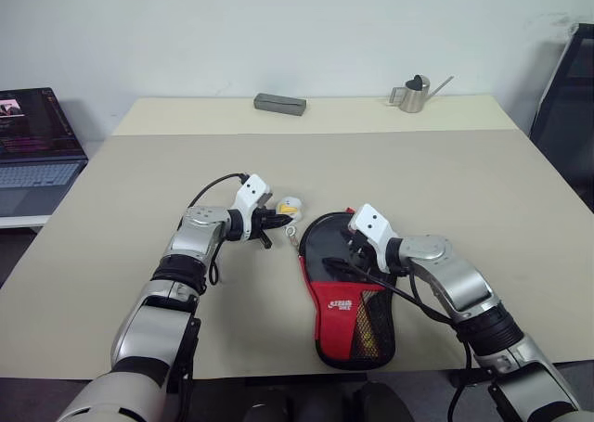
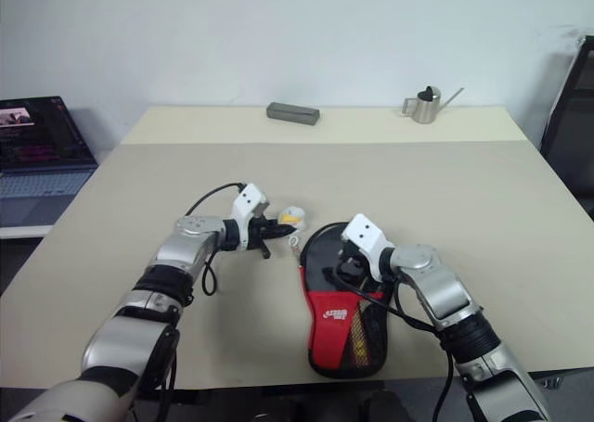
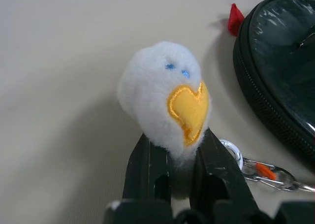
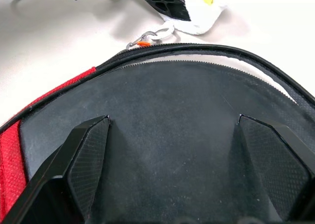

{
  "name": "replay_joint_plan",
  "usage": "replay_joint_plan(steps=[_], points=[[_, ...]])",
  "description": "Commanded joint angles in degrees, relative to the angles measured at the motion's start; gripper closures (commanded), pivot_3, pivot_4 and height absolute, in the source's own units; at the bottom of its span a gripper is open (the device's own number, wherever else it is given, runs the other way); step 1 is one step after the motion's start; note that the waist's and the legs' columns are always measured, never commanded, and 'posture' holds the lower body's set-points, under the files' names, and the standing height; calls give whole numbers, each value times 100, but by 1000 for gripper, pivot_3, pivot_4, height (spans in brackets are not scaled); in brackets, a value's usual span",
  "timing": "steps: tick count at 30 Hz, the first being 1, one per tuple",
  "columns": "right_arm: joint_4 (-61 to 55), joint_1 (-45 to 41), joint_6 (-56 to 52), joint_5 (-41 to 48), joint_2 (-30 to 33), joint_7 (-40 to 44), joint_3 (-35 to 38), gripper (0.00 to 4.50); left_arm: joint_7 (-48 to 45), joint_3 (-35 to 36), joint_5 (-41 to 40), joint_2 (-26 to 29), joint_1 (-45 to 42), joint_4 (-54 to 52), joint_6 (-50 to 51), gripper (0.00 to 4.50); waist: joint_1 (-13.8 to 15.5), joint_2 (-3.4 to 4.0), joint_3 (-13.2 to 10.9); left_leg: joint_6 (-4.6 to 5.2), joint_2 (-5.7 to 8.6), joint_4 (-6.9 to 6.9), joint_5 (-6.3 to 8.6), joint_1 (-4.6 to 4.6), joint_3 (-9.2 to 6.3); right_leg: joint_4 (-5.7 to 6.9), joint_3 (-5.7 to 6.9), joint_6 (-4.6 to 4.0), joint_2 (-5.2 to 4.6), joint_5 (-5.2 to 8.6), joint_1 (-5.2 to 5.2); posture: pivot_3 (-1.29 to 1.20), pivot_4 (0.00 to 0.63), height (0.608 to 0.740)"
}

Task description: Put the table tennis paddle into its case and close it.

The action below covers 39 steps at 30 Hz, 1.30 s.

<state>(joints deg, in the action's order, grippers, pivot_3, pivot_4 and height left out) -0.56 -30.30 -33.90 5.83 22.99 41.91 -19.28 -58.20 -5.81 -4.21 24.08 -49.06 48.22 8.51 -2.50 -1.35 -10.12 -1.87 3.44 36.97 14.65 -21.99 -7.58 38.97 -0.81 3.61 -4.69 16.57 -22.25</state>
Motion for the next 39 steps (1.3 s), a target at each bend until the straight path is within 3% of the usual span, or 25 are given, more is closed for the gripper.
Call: replay_joint_plan(steps=[1,22,33,39], points=[[320,157,-216,-226,46,-78,-158,0,-104,96,-77,73,-111,-298,27,4356,2,0,2,0,0,0,0,0,0,0,1,0,0,0,0,0,150,740],[203,482,-429,-331,-538,-519,-425,0,-211,-145,456,-201,-1401,1108,-752,4356,-91,-11,14,-7,-9,-1,-5,22,-5,9,-2,-18,50,-14,6,0,150,740],[52,637,-570,-345,-807,-719,-548,0,493,-115,885,-51,-1846,2048,-1378,4356,-96,-13,15,-9,-12,-1,-6,22,-4,8,-6,-20,56,-17,4,0,150,740],[17,725,-624,-363,-952,-833,-599,0,1036,-63,964,-305,-2062,2361,-1475,4356,-85,-13,16,-9,-13,-2,-6,22,-7,9,-4,-20,57,-17,3,0,150,740]])
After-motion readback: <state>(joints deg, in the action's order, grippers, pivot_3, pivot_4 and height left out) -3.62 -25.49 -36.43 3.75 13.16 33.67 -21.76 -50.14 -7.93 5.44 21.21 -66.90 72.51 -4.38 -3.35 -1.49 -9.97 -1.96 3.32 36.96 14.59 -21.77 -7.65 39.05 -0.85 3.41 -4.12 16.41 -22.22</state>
